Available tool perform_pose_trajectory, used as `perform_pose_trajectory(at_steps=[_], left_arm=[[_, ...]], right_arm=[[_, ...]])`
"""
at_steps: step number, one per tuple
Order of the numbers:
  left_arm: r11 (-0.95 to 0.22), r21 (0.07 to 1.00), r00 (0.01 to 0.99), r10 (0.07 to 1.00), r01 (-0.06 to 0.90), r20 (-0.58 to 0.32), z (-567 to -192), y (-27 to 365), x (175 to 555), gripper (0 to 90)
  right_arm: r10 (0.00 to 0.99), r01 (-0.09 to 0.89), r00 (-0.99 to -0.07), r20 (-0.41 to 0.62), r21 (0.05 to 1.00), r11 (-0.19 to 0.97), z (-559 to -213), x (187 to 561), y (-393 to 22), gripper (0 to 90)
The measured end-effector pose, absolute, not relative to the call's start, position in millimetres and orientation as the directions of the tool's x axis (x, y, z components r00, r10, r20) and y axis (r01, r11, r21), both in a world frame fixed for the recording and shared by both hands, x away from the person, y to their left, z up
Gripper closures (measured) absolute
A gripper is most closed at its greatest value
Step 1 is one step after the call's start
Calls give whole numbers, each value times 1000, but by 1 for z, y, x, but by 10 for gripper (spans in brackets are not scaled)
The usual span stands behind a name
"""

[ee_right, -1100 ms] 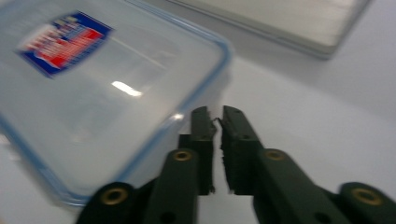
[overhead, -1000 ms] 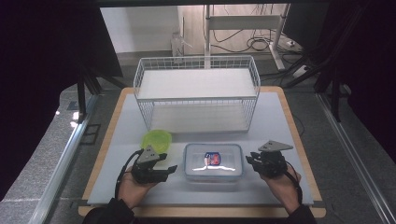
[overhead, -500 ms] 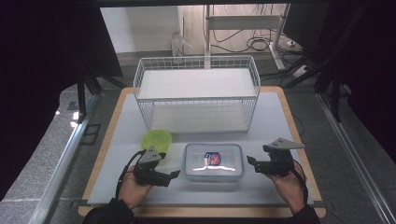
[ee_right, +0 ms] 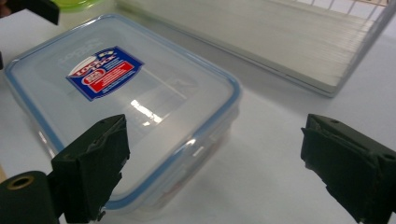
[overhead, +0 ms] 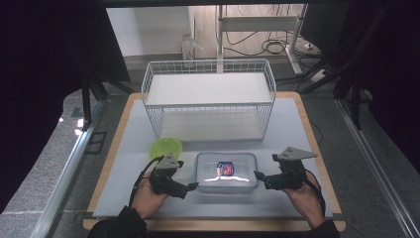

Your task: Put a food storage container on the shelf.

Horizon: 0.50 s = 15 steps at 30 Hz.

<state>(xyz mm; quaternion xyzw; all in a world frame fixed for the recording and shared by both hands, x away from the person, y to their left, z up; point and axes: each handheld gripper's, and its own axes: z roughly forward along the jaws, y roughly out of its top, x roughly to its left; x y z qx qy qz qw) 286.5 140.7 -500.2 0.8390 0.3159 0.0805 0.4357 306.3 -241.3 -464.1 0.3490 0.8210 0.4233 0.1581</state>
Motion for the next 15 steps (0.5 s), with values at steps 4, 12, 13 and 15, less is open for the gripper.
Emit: perform_pose_trajectory(at_steps=[4,12,13,15], left_arm=[[-398,782,784,595,479,-177,-500,136,294,53],[-373,762,779,570,529,-262,-506,124,308,37],[-366,758,776,567,539,-278,-507,124,310,32],[-349,749,767,556,564,-319,-510,122,314,26]], right_arm=[[691,446,-722,31,785,431,-466,305,-232,34],[667,490,-740,85,748,448,-472,308,-220,14],[666,497,-740,92,741,451,-473,309,-218,15],[666,523,-738,112,719,458,-475,312,-217,16]])
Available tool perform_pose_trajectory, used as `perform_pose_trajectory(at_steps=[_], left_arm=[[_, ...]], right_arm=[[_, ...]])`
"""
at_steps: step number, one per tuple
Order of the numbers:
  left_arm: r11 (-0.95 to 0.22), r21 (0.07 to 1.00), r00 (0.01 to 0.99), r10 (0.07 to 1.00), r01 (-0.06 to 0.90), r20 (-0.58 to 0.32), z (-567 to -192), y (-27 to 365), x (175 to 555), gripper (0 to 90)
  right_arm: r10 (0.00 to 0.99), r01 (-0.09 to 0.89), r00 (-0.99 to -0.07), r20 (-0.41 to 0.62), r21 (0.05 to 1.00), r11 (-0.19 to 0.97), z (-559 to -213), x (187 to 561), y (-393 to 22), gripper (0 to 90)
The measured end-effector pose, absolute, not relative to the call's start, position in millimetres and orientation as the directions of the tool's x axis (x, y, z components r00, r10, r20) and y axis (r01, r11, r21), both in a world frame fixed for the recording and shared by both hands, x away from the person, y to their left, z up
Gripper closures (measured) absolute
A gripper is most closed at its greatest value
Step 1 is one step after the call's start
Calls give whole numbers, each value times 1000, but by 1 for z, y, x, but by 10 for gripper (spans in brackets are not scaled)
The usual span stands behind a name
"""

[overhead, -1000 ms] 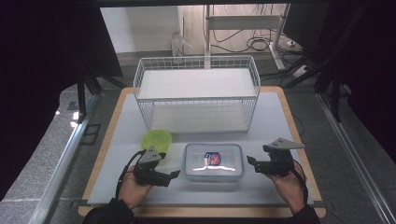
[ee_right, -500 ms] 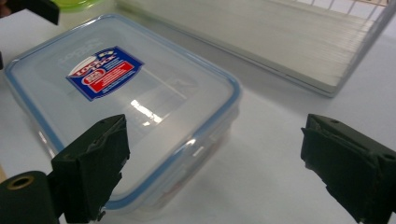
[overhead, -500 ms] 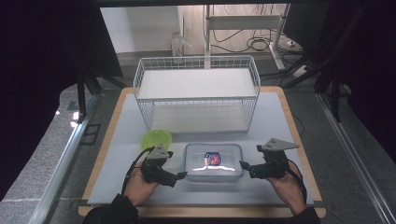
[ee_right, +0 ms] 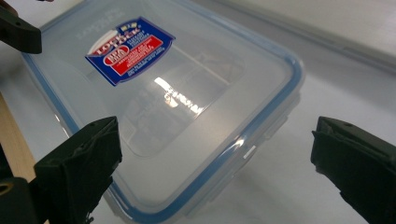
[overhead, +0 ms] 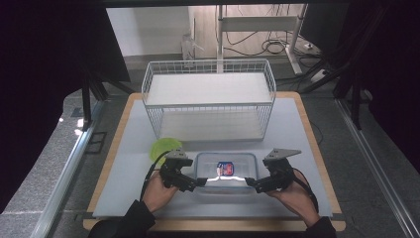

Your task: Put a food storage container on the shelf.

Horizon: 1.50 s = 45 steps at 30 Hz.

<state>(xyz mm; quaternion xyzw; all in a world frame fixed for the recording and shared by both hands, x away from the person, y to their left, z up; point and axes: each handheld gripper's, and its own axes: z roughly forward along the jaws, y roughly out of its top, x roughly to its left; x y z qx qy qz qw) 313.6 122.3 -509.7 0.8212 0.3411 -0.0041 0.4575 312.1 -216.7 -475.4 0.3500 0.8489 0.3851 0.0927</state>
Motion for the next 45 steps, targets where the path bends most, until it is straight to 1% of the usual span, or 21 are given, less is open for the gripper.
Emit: perform_pose_trajectory(at_steps=[2,4,5,6,7,10,13,16,20,23,26,30,31,34,37,40,41,43,45], left_arm=[[-339,736,758,549,586,-352,-512,120,317,18],[-335,727,750,552,600,-365,-513,119,320,0],[-336,724,748,553,603,-367,-512,117,321,0],[-336,724,748,553,603,-367,-512,117,321,0],[-333,722,746,553,607,-372,-513,115,322,0],[-327,713,734,561,620,-382,-512,113,322,0],[-326,707,731,558,628,-392,-513,112,322,0],[-340,699,733,558,630,-389,-511,111,320,0],[-374,708,751,570,599,-334,-506,108,313,0],[-397,703,759,569,590,-316,-505,106,305,0],[-422,696,773,554,581,-309,-507,107,298,0],[-449,706,791,554,548,-261,-505,106,288,2],[-463,706,797,555,535,-240,-503,106,286,10],[-447,721,795,559,529,-236,-500,111,281,77],[-401,735,786,548,547,-287,-499,122,279,226],[-330,739,763,531,587,-368,-501,132,281,329],[-327,740,763,527,588,-374,-502,134,282,358],[-311,742,759,524,593,-387,-502,136,282,387],[-310,743,758,526,593,-385,-502,135,282,390]], right_arm=[[660,549,-737,149,701,455,-479,316,-215,20],[650,584,-730,209,686,434,-482,321,-215,25],[645,595,-729,231,681,428,-483,324,-215,32],[645,595,-729,231,681,428,-483,324,-215,32],[634,624,-719,285,666,409,-487,329,-215,34],[621,657,-704,345,647,386,-491,333,-216,40],[606,683,-692,393,628,372,-493,335,-218,69],[610,667,-704,365,634,390,-490,332,-216,71],[614,641,-721,323,647,413,-486,325,-215,78],[614,617,-736,285,655,436,-482,318,-214,100],[610,604,-744,273,666,439,-481,310,-217,141],[616,587,-743,263,699,409,-477,300,-224,267],[618,581,-743,257,705,406,-476,298,-226,285],[624,572,-741,247,718,396,-474,292,-227,324],[629,582,-732,262,720,378,-474,288,-231,357],[621,603,-722,305,718,349,-476,287,-236,397],[618,607,-720,316,718,340,-476,287,-238,414],[615,612,-717,328,719,330,-476,287,-239,440],[615,622,-711,342,713,324,-476,287,-241,447]])
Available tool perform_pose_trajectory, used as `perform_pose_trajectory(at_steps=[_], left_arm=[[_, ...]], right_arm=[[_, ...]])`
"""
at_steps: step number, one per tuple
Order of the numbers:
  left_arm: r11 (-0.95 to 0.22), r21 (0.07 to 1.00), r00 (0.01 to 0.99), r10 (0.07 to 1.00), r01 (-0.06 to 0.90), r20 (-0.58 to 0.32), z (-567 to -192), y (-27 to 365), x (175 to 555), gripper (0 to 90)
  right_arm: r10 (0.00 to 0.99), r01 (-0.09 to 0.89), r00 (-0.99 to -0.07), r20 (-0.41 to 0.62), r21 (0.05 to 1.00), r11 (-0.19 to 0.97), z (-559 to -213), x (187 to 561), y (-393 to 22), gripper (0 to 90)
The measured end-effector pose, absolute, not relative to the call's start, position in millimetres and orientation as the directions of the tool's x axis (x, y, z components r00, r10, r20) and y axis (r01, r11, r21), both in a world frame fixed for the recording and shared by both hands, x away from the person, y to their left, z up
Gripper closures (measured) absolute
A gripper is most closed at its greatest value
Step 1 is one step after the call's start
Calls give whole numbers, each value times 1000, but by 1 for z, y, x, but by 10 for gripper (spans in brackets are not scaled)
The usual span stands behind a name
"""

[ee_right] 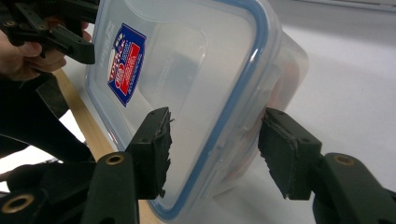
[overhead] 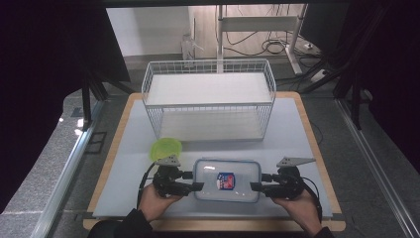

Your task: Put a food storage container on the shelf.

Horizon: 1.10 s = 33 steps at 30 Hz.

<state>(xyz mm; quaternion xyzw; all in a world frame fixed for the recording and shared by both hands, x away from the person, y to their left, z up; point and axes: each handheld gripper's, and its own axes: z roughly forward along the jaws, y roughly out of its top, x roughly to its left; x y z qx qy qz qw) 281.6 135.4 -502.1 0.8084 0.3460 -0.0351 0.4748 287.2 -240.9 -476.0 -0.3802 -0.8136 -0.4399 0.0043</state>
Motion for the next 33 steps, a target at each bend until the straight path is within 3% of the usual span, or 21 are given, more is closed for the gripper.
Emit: perform_pose_trajectory(at_steps=[8,20,23,25,31,33], left_arm=[[-267,739,740,516,618,-432,-502,141,281,453],[-255,751,728,554,609,-403,-496,141,279,505],[-274,772,752,552,573,-362,-489,139,275,511],[-284,768,749,562,574,-352,-485,136,274,515],[-281,748,739,550,602,-388,-492,140,280,514],[-278,734,728,554,619,-404,-494,141,282,512]], right_arm=[[615,645,-692,378,706,293,-475,285,-244,497],[625,617,-695,355,740,266,-473,284,-241,527],[647,575,-692,320,787,226,-460,282,-244,650],[643,547,-702,308,810,209,-450,283,-248,673],[634,544,-710,306,810,219,-451,289,-245,664],[640,549,-713,287,796,255,-454,290,-241,582]])
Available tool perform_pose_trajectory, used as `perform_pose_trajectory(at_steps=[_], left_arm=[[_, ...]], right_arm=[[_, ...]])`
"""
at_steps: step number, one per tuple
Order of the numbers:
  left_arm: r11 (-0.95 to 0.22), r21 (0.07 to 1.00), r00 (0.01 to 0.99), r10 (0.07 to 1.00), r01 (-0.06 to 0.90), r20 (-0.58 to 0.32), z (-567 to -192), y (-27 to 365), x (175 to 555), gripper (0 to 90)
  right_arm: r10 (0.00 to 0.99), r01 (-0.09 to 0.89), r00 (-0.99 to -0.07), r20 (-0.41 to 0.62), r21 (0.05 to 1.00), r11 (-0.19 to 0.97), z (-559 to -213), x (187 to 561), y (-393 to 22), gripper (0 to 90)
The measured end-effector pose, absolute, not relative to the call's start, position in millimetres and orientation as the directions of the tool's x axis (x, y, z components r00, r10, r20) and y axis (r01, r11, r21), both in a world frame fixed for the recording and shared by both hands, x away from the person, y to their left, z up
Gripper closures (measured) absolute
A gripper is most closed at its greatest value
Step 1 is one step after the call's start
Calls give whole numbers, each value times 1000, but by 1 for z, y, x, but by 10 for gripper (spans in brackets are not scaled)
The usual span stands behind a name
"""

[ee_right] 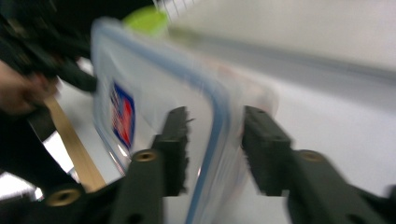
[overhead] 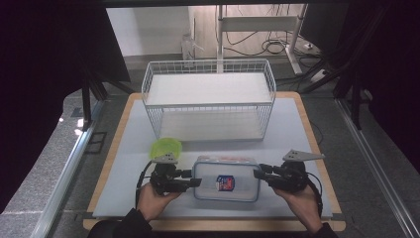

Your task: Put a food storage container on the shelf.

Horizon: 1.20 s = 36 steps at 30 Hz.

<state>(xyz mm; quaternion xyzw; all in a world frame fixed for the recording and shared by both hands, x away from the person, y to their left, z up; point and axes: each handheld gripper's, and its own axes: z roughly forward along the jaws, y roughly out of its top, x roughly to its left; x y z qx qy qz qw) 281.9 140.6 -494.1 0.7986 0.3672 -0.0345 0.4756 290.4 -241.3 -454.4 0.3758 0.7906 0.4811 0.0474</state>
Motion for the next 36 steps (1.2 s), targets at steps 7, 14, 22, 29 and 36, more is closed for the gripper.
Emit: perform_pose_trajectory(at_steps=[7,14,22,29,36], left_arm=[[-264,736,728,541,623,-422,-498,143,285,509],[-233,742,723,527,628,-446,-504,146,288,492],[-190,743,695,553,642,-459,-504,146,289,503],[-178,752,694,559,635,-454,-499,145,287,508],[-196,778,714,572,597,-403,-478,148,287,507]], right_arm=[[631,585,-716,298,749,310,-469,293,-237,475],[591,658,-692,413,698,283,-486,303,-242,453],[594,678,-666,451,698,230,-483,301,-245,525],[602,674,-653,459,715,186,-478,299,-245,527],[591,648,-673,445,740,180,-466,300,-243,527]])
